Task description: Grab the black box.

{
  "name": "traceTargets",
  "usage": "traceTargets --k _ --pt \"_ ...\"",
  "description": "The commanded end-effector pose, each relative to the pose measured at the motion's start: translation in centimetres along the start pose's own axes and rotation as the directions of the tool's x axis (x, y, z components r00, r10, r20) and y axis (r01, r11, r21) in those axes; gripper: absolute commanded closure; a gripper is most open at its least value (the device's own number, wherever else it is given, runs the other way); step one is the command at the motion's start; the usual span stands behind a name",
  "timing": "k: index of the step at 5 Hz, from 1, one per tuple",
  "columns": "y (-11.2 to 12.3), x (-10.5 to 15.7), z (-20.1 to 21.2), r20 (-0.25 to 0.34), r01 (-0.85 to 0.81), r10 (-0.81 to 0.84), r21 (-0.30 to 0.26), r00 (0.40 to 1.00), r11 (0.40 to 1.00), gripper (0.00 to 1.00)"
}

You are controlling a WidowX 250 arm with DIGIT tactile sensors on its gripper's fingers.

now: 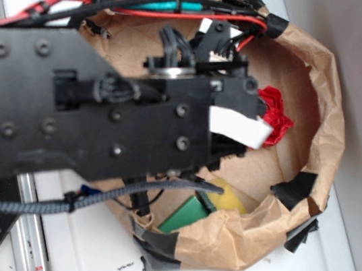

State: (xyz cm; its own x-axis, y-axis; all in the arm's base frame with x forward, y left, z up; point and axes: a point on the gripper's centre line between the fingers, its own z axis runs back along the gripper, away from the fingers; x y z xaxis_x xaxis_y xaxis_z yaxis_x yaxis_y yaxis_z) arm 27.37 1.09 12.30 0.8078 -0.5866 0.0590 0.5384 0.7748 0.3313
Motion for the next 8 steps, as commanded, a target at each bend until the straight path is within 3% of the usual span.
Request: traceTargets --k 1,2,3,5,6,7,8 --pt "-0.8 1.4 -5.1 -0.017 -0.017 0.016 -0.060 1.000 0.998 0.00" --pt "-0.7 1.6 -6.6 -0.052 -0.061 0.057 -0.080 0.997 0.995 0.00" --pt "0.9 0.5 -7.7 -0.084 -0.122 0.117 -0.064 0.990 0.990 0.00" --pt "2.6 1.4 -10.5 -0.087 -0.175 0.165 -0.113 0.982 0.978 0.00" --pt "2.1 1.8 -11.3 -0.105 -0.181 0.168 -0.126 0.980 0.975 0.27" --pt "0.8 1.5 -11.9 -0.153 -0.210 0.186 -0.163 0.971 0.964 1.00" --pt "-0.2 1.4 -8.1 -0.155 -0.194 0.171 -0.151 0.973 0.969 1.00"
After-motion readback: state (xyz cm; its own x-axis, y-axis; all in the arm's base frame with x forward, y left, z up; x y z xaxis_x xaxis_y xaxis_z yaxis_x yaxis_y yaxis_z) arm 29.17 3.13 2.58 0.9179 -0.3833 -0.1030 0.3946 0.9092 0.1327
